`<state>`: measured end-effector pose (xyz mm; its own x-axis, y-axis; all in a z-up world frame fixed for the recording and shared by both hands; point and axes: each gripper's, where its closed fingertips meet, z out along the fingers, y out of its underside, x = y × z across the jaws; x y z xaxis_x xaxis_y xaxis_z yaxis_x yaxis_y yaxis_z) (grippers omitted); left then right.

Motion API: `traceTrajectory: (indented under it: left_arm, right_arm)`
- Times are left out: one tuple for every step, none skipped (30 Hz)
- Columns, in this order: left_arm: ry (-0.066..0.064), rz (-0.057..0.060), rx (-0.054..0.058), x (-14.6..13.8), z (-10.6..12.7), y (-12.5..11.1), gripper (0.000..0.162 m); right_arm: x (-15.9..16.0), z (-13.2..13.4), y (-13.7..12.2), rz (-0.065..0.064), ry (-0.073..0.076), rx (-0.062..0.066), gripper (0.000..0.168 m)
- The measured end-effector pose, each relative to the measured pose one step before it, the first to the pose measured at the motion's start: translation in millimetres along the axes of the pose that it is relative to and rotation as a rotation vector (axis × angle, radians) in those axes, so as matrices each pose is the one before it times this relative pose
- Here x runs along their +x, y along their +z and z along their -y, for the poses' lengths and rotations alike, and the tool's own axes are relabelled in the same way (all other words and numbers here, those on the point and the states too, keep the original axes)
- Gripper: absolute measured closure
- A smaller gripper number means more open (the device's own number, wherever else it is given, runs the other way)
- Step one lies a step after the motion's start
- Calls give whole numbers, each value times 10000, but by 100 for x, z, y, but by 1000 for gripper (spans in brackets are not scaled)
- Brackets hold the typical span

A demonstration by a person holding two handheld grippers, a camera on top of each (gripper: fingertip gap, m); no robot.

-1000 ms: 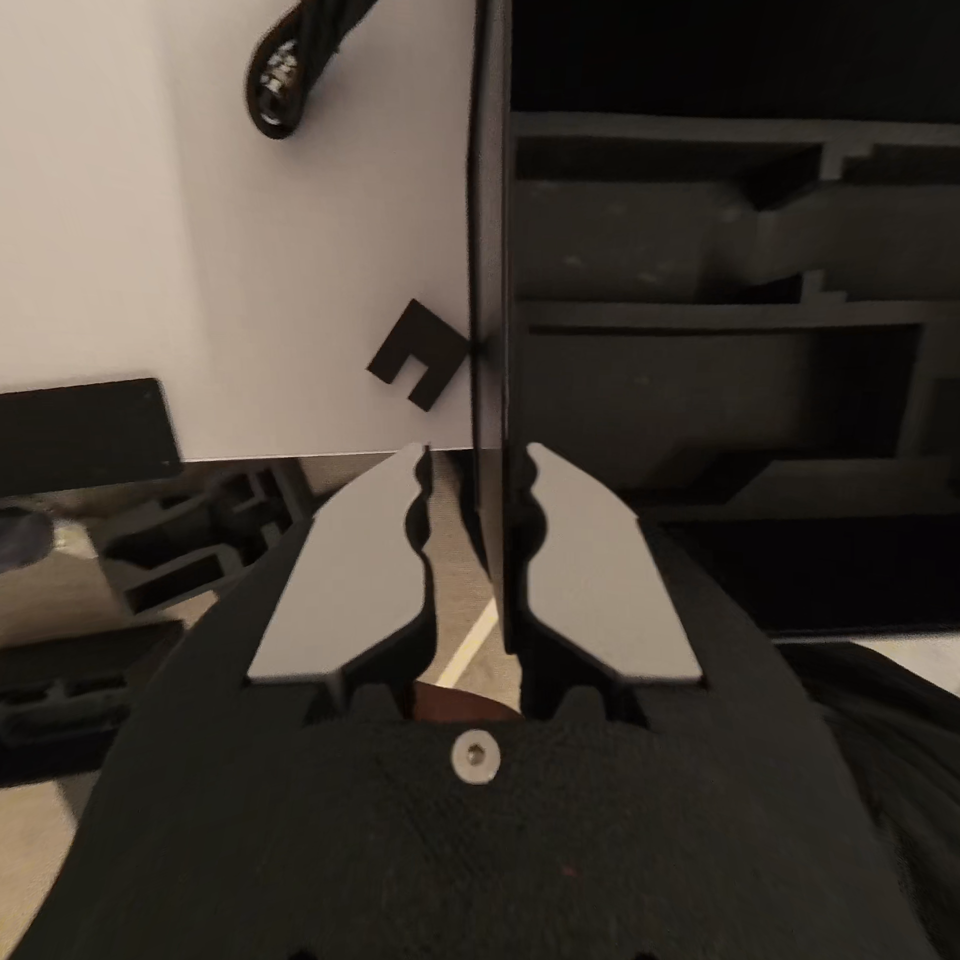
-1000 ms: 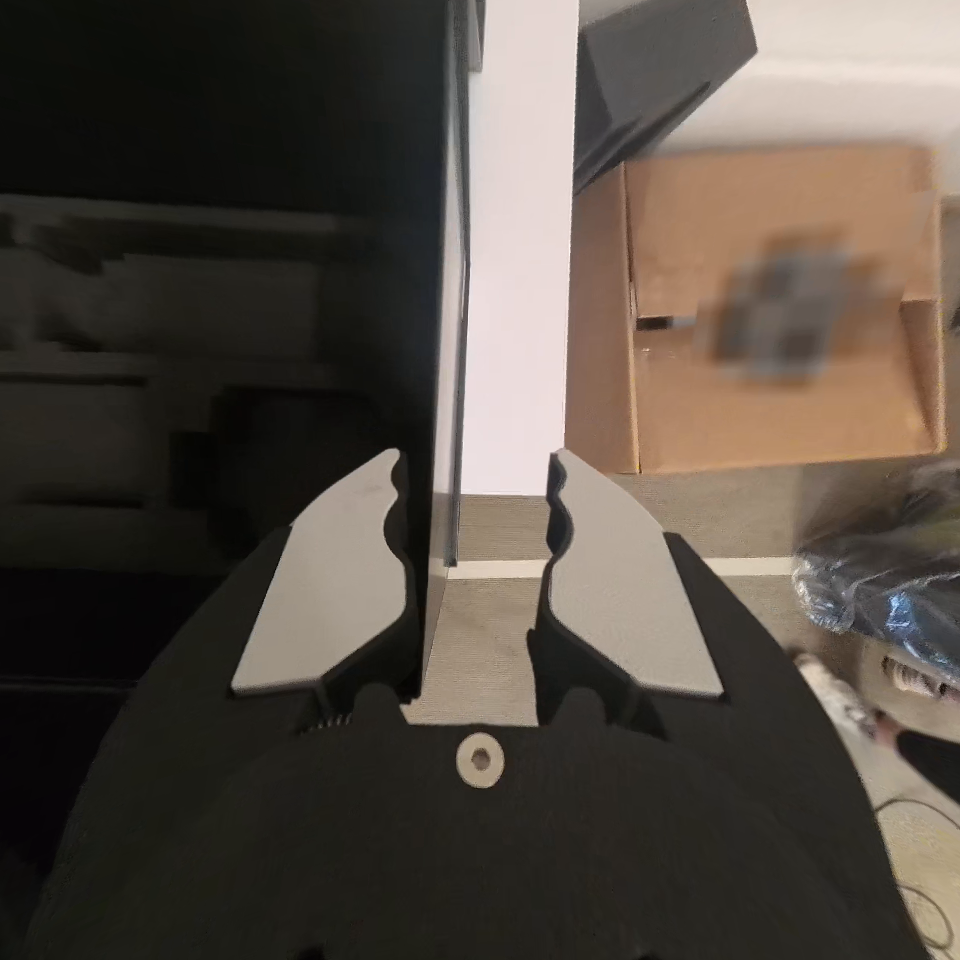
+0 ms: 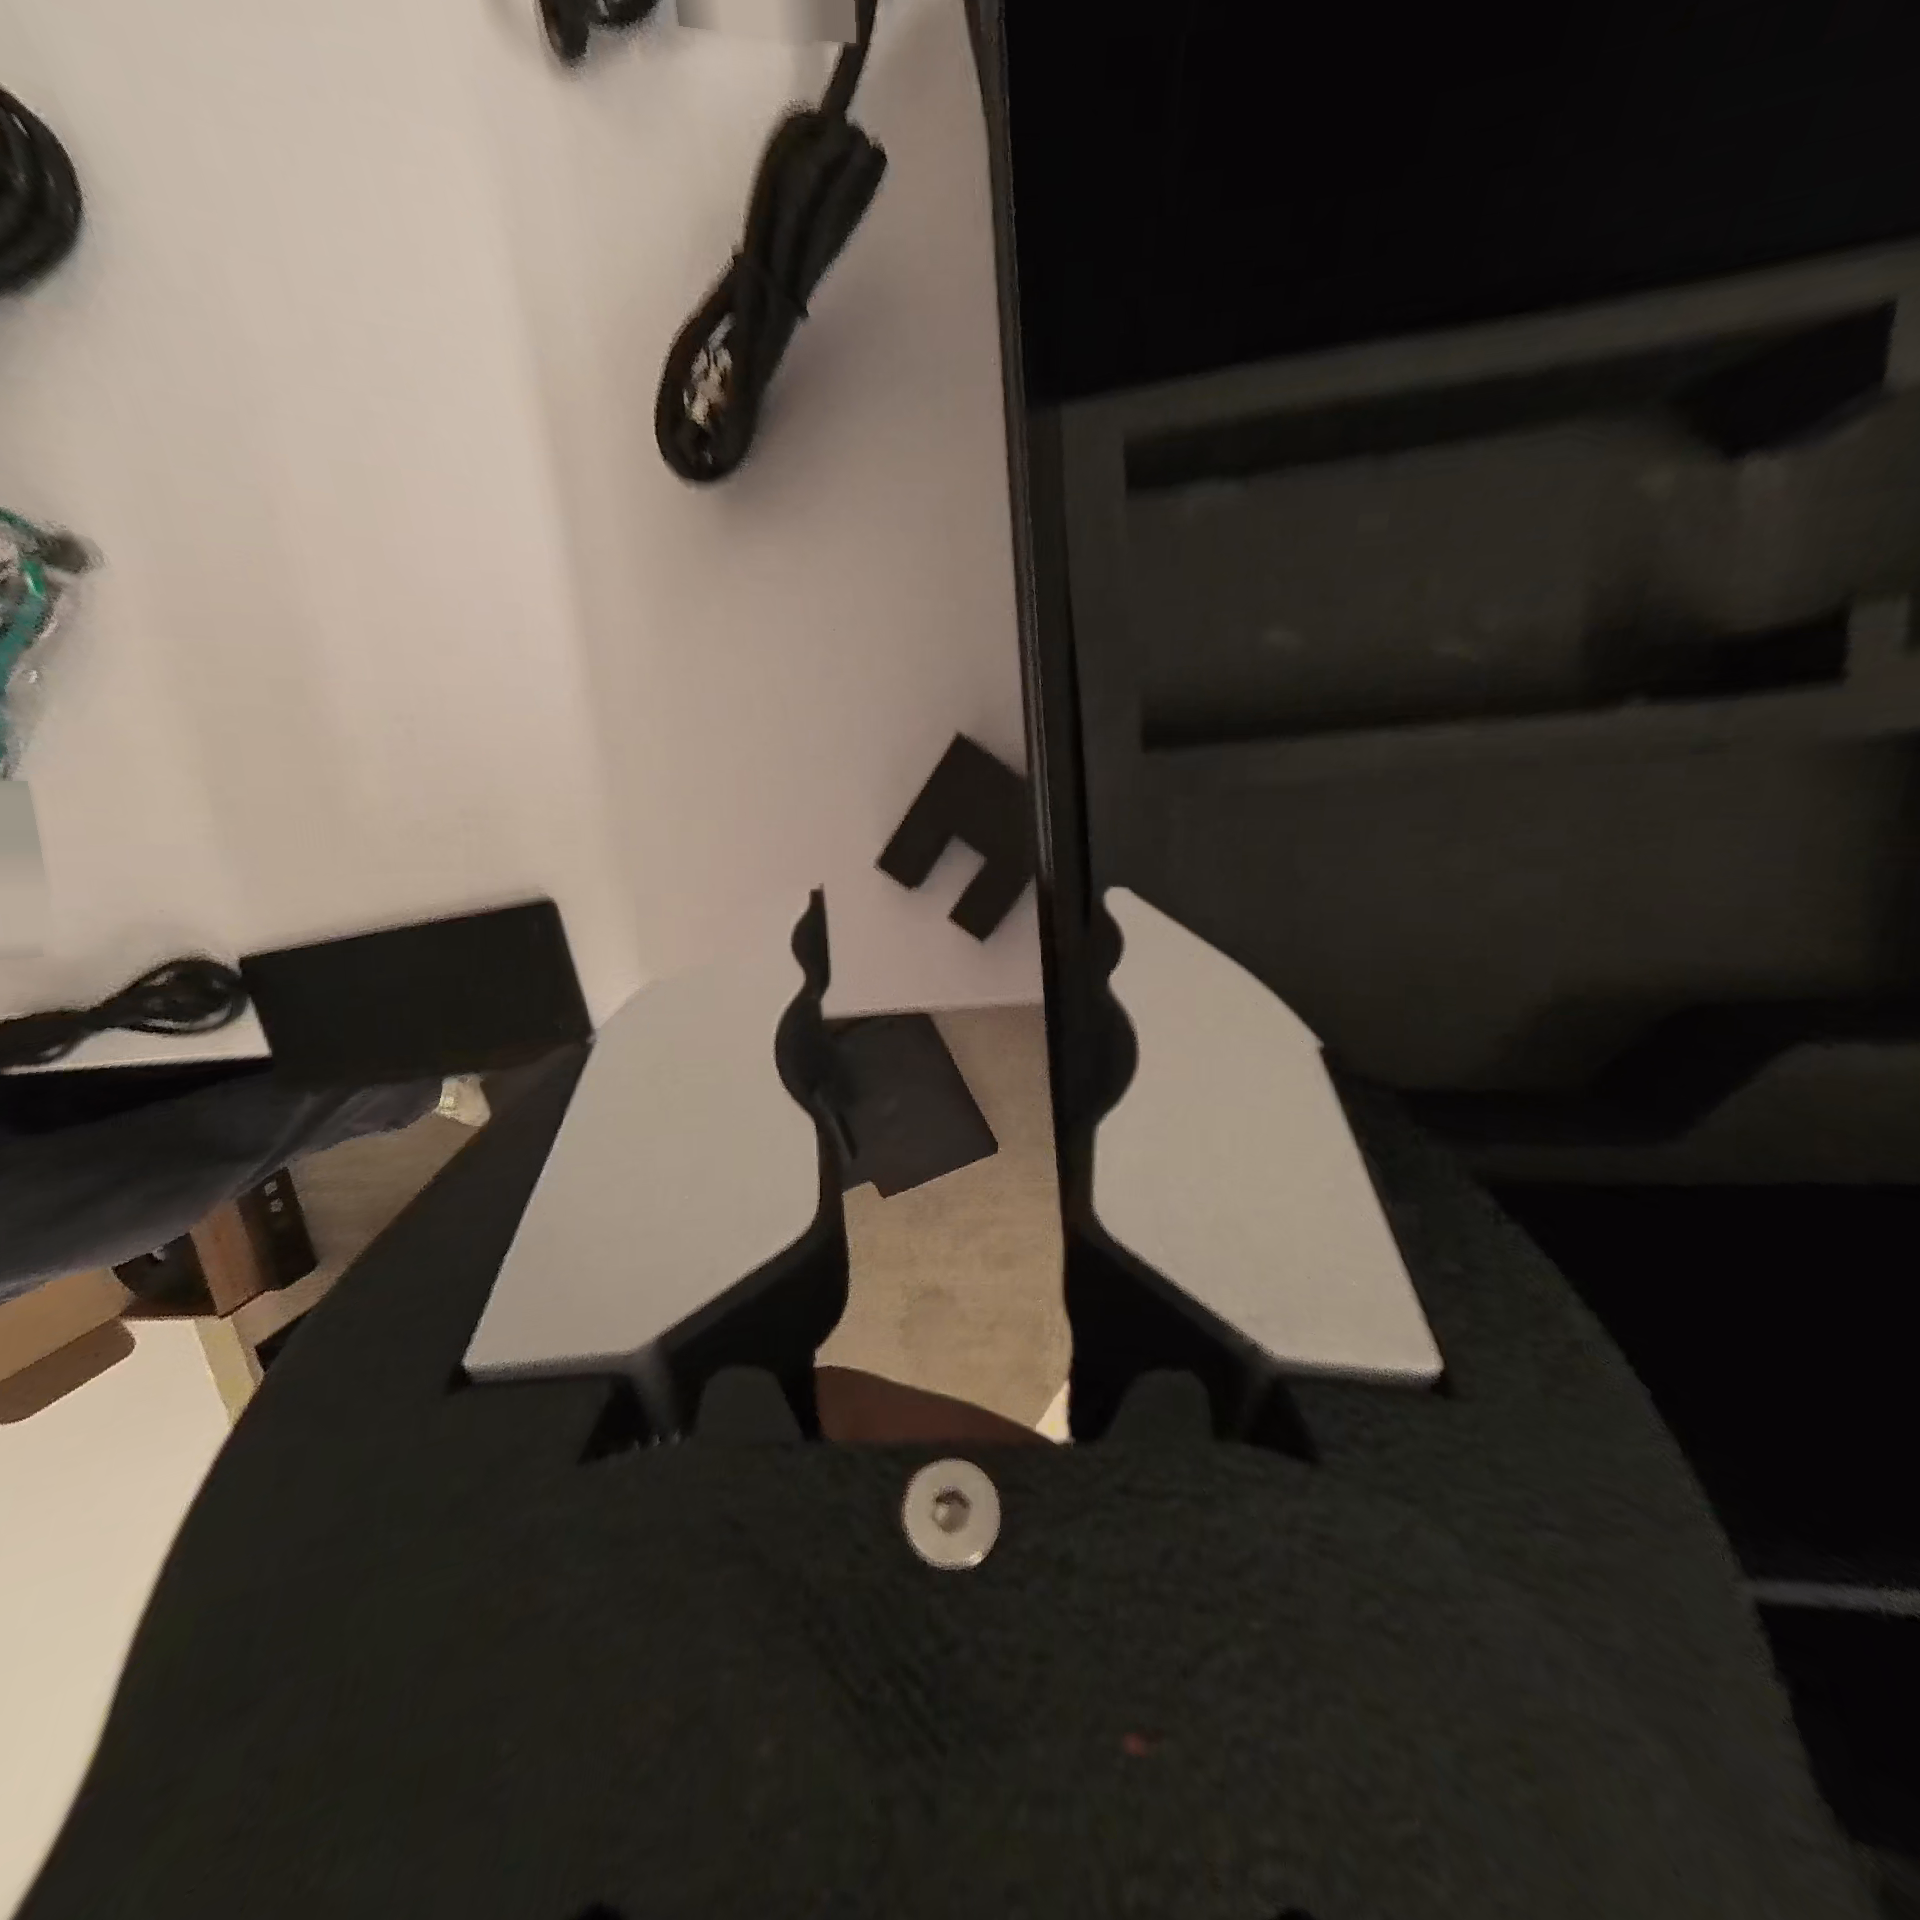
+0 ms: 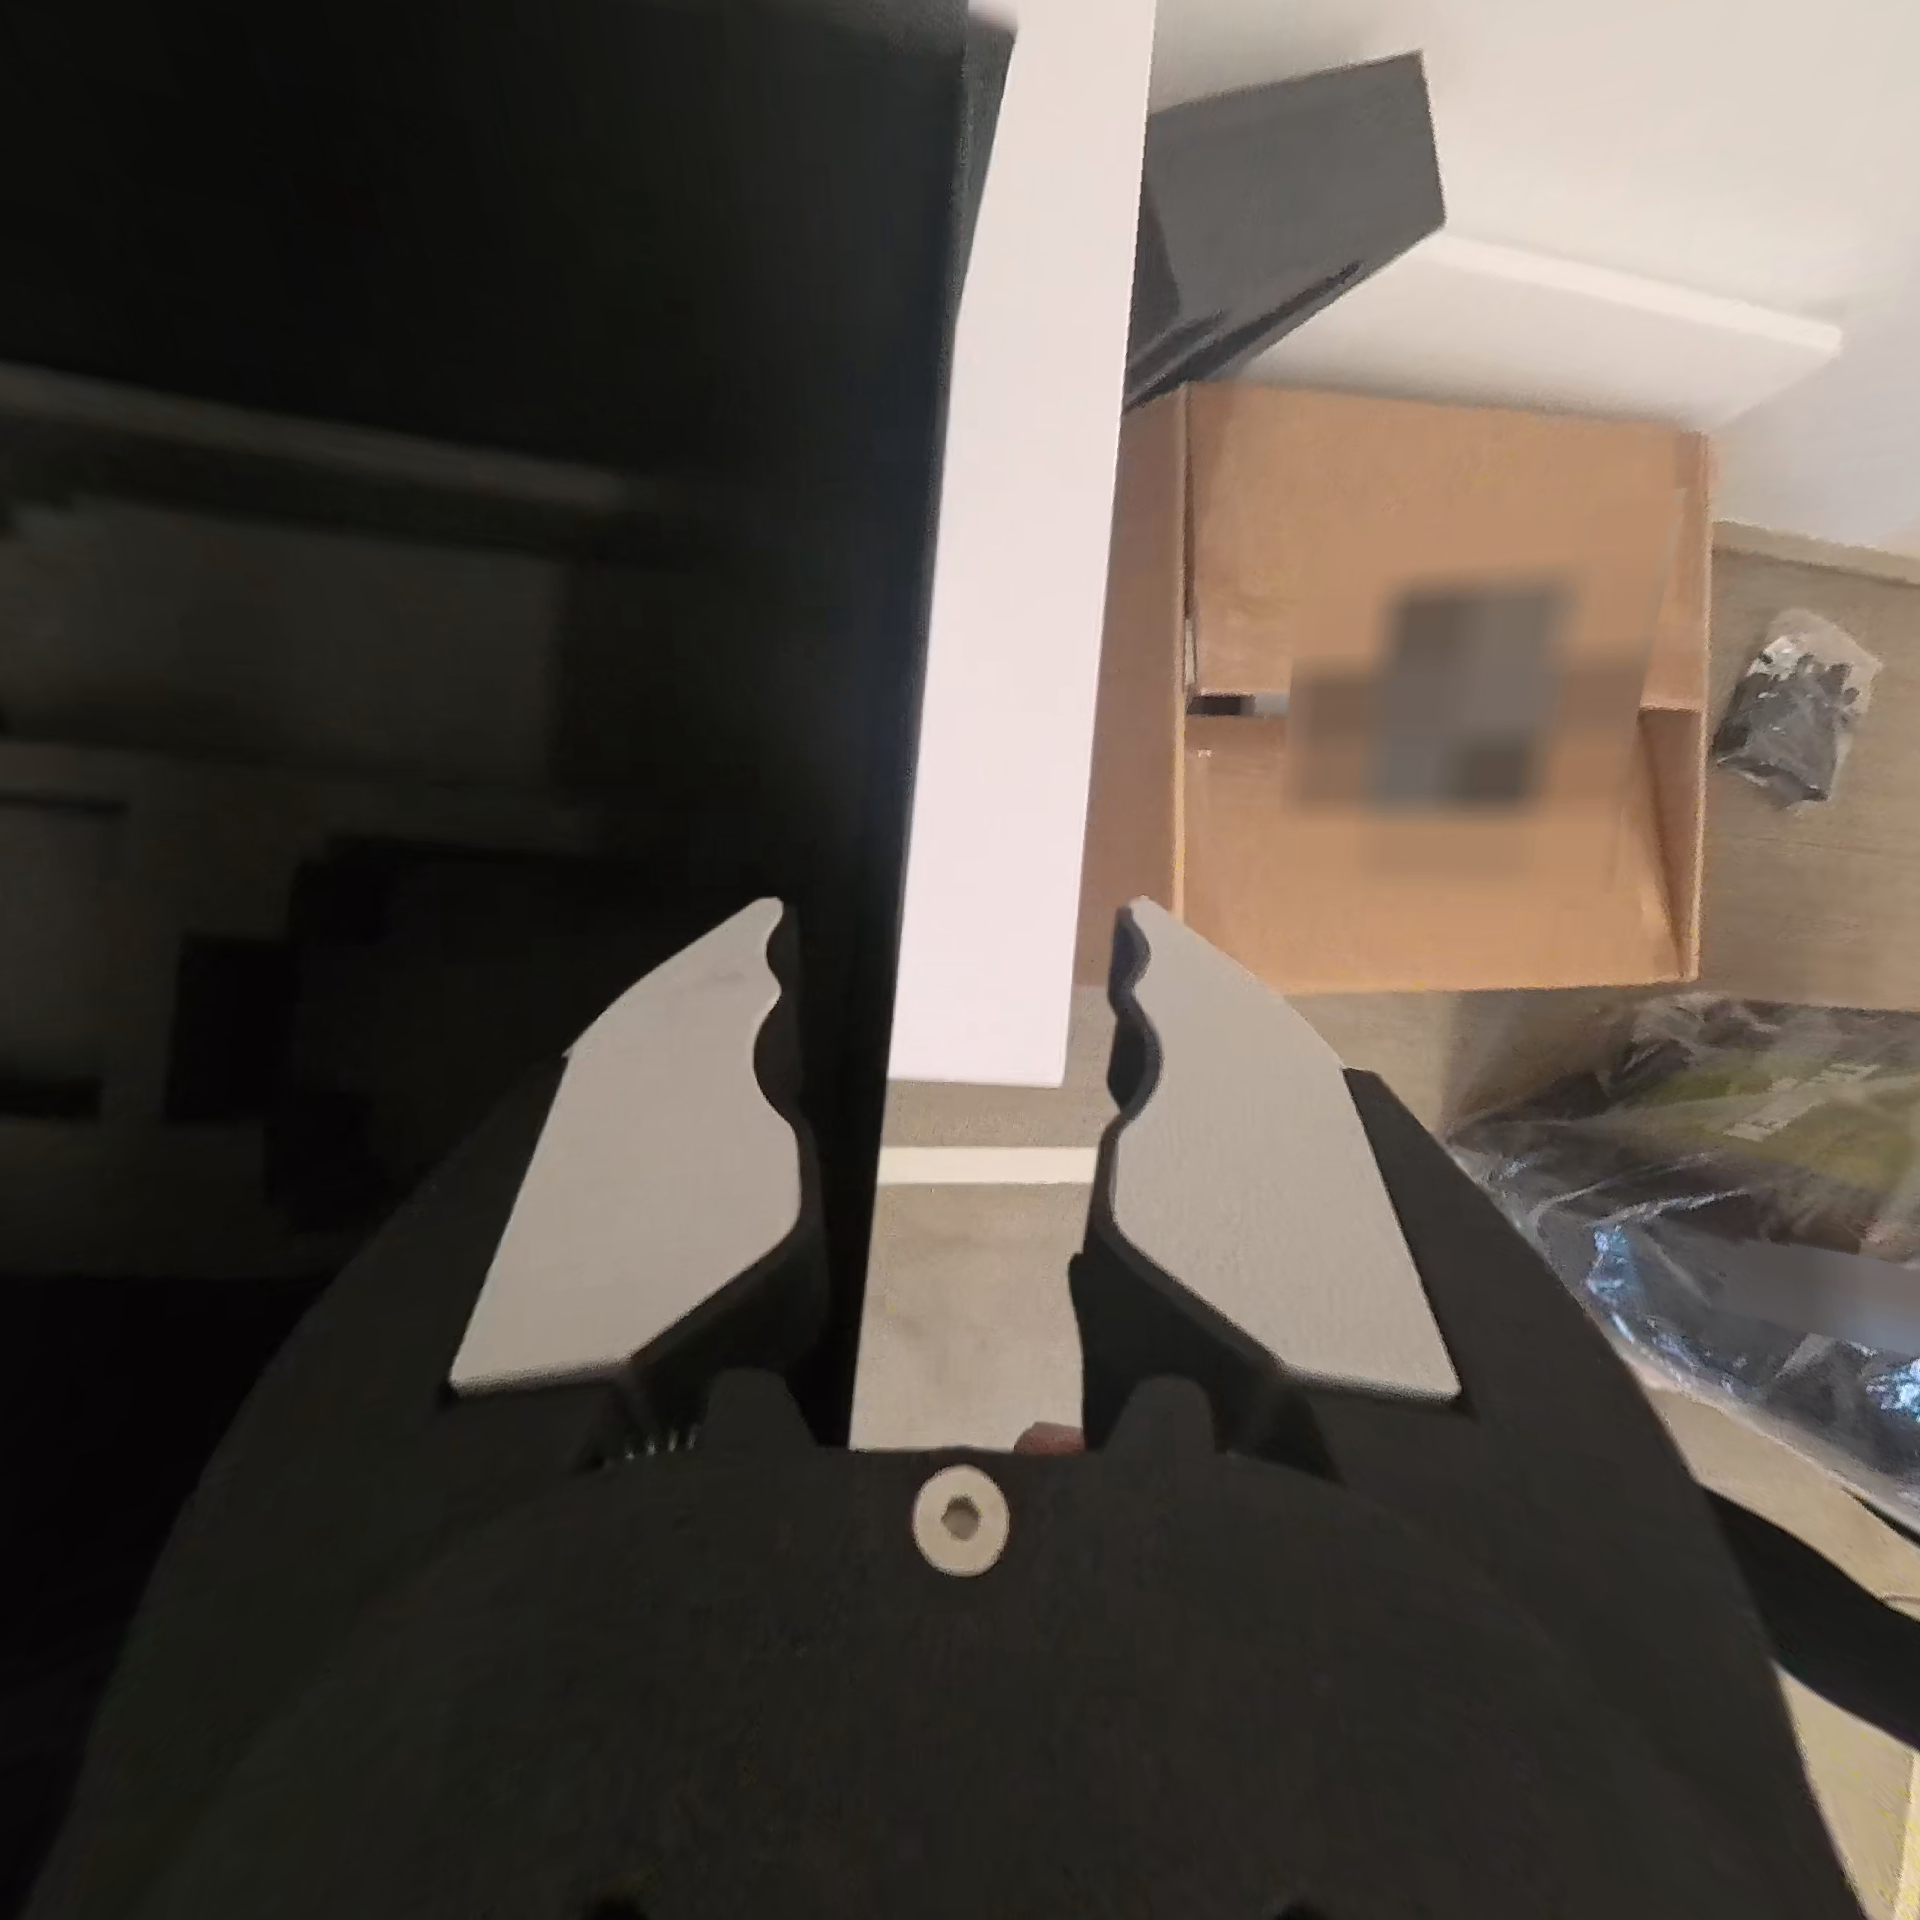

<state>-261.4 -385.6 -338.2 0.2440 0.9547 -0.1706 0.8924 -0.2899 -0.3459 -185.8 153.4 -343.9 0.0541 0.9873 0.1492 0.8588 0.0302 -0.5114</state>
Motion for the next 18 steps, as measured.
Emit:
traceTrajectory:
  left_arm:
    - [-60, -56, 63, -5, 1406, 465, 114]
    - [-58, -138, -7, 174, 1325, 567, 114]
    - [-73, -116, -45, 220, 1244, 602, 113]
    - [-105, -34, 0, 133, 1211, 584, 113]
    - [24, 129, -33, -18, 993, 614, 114]
    - [34, 377, -49, -335, 740, 650, 116]
    - [62, 535, 79, -549, 679, 581, 121]
    - [314, 279, 113, -93, 416, 521, 127]
    - [263, 63, -3, 282, 114, 458, 131]
    - [170, 30, 70, 362, 199, 296, 137]
    - [105, 27, 191, 392, 345, 166, 145]
    - [9, 112, 227, 266, 342, 229, 150]
    - [139, 252, 274, -99, 431, 284, 149]
    - [55, 42, 166, 12, 274, 277, 149]
    - [-56, -154, -90, 118, -30, 306, 149]
    - [-41, -228, -33, 29, 144, 172, 150]
    - [-119, -329, -101, 67, 104, 205, 151]
    - [-69, -335, -185, 67, 17, 271, 151]
  right_arm:
    - [221, 1190, 695, 51, 61, -1, 111]
    - [183, 1206, 828, 75, 135, -30, 108]
    - [232, 1249, 904, 11, 82, -5, 107]
    - [382, 1191, 920, -131, -25, 11, 108]
    - [423, 988, 945, -201, -66, -34, 111]
    - [183, 723, 944, -87, -43, -119, 112]
    - [17, 672, 796, -19, 20, -52, 112]
    - [-11, 636, 619, -53, -7, 41, 113]
    - [-1, 520, 465, -90, -69, 77, 117]
    - [20, 473, 352, -138, -85, 130, 118]
    - [-55, 345, 312, -108, -120, 113, 119]
    - [-174, 151, 268, -21, -137, 20, 122]
    - [-196, 26, 251, 7, -110, -48, 125]
    - [-213, -98, 220, 57, -142, -107, 128]
    - [-200, -116, 203, 73, -138, -101, 131]
    - [-126, -104, 207, 66, -111, -98, 133]
    - [-127, -94, 205, 132, -68, -82, 134]
    - [-250, -92, 209, 278, 14, -66, 138]
